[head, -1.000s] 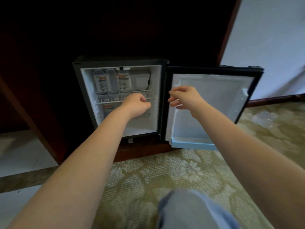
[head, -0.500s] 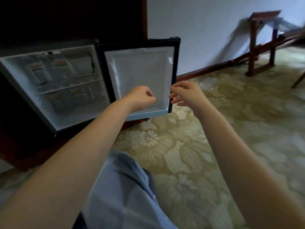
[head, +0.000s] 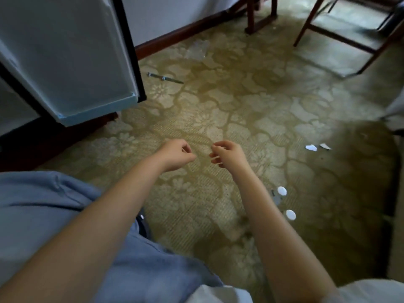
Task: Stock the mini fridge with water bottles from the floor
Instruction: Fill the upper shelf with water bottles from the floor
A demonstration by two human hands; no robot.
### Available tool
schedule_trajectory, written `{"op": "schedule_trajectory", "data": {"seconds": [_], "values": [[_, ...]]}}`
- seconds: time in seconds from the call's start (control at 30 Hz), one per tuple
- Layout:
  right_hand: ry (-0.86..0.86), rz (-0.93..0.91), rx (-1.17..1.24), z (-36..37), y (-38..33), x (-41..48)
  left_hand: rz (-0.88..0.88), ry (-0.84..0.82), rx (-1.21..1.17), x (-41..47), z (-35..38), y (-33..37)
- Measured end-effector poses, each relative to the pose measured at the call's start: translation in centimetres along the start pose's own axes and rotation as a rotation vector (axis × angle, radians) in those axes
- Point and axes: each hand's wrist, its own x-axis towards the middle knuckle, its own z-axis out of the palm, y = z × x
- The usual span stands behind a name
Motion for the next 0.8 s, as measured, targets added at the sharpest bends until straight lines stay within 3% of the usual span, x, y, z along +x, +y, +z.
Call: {"op": "schedule_trajectory", "data": {"seconds": [0.33,0.5,0.63,0.8], "values": [[0.541,0.157,-0.384,-8.5,13.3,0.2,0.068,-0.132,0.164,1.4,7.2,2.5],[0.529,0.269,-0.455,-10.2,16.5,1.8,0.115,-0.170,0.253,1.6,8.8,4.2],[0.480,0.390,-0.368,-10.6,17.2,3.1,0.152,-0.212,0.246,1.6,9.7,5.3],[0.488,0.368,-0.257,-10.5,17.8,3.8,0.186,-0.228,0.259,1.6,10.0,5.9]]}}
